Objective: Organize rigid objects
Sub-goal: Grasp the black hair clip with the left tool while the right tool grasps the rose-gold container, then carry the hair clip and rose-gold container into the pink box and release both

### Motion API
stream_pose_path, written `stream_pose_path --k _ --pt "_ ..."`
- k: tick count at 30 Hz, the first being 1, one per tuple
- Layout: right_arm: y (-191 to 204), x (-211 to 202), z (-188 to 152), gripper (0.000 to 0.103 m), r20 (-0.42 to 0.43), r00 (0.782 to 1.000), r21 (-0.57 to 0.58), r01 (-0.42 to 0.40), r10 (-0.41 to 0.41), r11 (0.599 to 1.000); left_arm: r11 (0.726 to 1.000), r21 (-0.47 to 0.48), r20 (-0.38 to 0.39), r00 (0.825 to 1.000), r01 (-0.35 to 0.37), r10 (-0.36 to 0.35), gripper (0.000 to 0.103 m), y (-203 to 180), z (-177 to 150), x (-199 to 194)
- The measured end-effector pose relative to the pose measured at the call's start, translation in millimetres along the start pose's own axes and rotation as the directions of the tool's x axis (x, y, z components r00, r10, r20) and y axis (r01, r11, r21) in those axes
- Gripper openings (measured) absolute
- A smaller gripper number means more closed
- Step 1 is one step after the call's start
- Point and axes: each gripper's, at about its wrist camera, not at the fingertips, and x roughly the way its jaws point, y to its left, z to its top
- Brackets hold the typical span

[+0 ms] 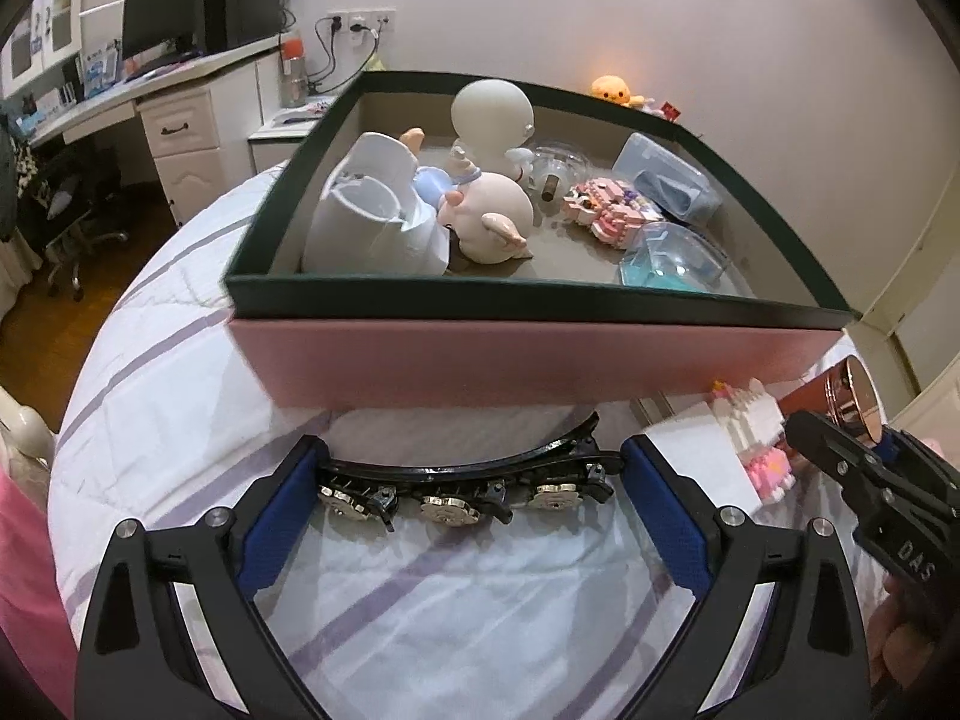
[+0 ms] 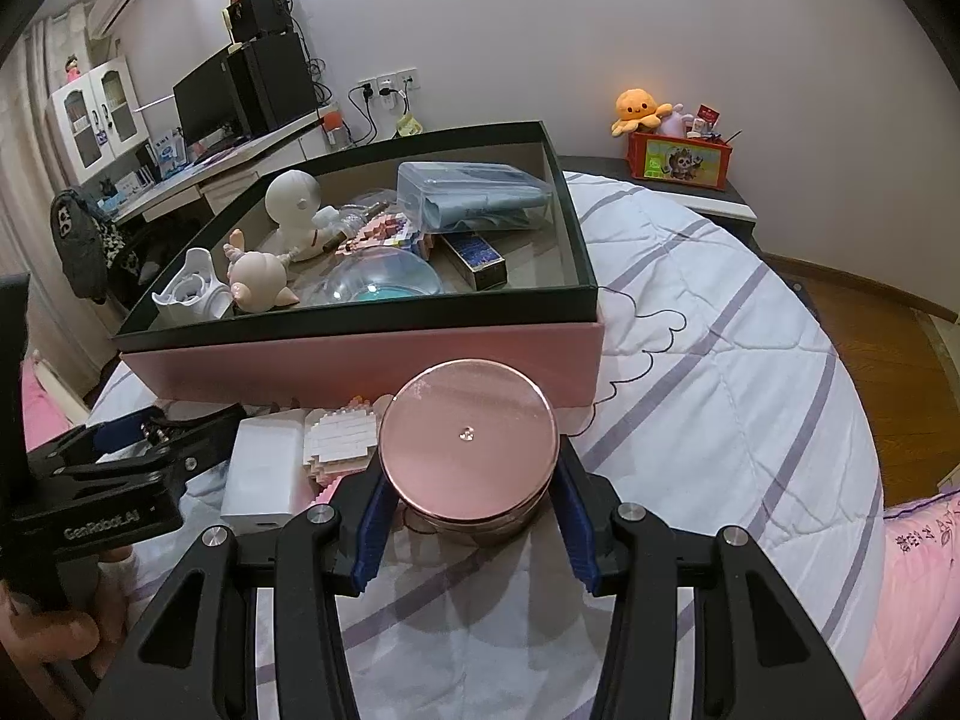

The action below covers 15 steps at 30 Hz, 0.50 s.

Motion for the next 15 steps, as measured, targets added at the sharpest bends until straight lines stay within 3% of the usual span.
stream_pose_path --k 8,15 --pt "8.6 -31.0 7.2 0.049 0.055 0.998 -0.016 -0.016 0.017 1.000 1.000 0.004 0.070 0.997 -0.025 0.025 0.098 5.2 -11.3 -39.0" --pt "27.2 -56.6 26.6 0.049 0.110 0.991 -0.059 -0.069 0.076 0.996 0.999 0.017 0.176 0.984 -0.029 0.026 0.098 7.4 2.3 -83.4"
